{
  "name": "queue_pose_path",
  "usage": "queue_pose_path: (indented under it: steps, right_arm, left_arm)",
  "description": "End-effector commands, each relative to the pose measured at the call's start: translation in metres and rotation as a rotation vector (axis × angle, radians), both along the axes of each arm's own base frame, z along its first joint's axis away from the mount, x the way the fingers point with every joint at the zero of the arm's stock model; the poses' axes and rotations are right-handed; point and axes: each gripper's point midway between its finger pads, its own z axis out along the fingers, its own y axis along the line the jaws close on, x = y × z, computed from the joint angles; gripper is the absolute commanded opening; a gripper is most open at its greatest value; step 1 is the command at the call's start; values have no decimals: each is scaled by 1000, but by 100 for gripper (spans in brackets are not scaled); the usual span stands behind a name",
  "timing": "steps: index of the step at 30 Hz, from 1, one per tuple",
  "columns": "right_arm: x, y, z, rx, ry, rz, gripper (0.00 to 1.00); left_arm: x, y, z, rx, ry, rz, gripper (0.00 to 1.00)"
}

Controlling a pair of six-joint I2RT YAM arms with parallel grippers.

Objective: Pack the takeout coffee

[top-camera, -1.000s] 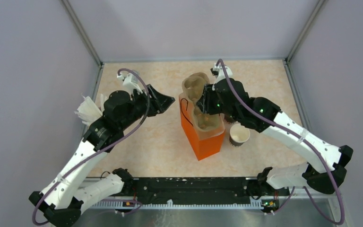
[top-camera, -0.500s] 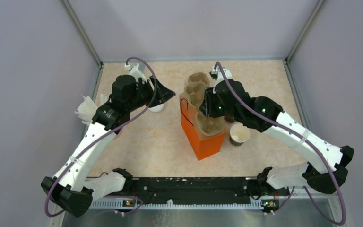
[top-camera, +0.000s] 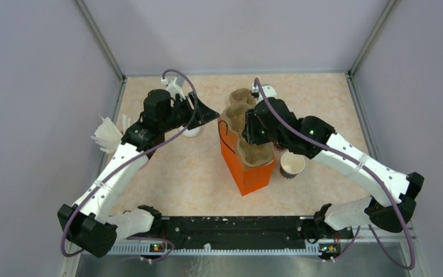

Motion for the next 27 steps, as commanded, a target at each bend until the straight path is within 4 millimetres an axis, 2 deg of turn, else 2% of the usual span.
queue_pose_path:
  steps: [1, 11, 27]
  right_arm:
    - [1, 3, 1, -17, -18, -1, 30]
    - [1, 0, -10, -83, -2, -10, 30]
    - [3, 3, -31, -149, 1, 4, 31]
  left_arm:
    - [4, -5, 8, -31, -41, -23, 56]
    - [11, -8, -8, -2, -18, -35, 52]
    - [9, -8, -18, 7, -9, -46, 50]
